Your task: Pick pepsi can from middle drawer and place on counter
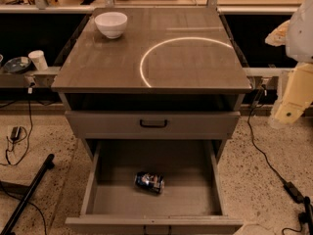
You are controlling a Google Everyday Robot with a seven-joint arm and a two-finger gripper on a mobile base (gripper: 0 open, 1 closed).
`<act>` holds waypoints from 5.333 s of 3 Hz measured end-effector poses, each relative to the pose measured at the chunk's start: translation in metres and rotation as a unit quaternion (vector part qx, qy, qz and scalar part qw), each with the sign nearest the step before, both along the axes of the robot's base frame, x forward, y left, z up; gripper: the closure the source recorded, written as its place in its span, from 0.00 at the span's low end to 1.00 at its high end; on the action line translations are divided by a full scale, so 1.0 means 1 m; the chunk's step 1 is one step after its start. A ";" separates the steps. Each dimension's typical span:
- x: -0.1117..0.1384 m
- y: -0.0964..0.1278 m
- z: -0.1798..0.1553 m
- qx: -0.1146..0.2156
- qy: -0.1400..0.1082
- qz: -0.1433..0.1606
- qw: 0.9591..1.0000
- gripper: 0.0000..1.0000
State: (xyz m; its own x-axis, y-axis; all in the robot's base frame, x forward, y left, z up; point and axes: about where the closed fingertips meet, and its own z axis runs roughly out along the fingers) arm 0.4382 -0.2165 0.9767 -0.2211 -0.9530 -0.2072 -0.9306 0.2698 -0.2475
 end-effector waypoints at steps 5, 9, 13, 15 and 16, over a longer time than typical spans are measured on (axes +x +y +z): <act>-0.024 0.007 -0.094 0.001 -0.012 0.014 1.000 0.00; -0.040 0.019 -0.151 0.041 0.002 0.036 0.999 0.00; -0.049 0.029 -0.184 0.050 0.015 0.050 0.997 0.00; -0.063 0.046 -0.243 0.079 0.039 0.070 0.994 0.00; -0.072 0.061 -0.287 0.094 0.052 0.081 0.991 0.00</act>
Offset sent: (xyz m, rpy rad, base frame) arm -0.0197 -0.0001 -0.0506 -0.0243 -0.0233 -0.0025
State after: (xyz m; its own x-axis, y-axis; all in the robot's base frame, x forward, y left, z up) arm 0.3661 -0.1557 0.6898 -0.0979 -0.9248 -0.3677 -0.9833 0.1468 -0.1075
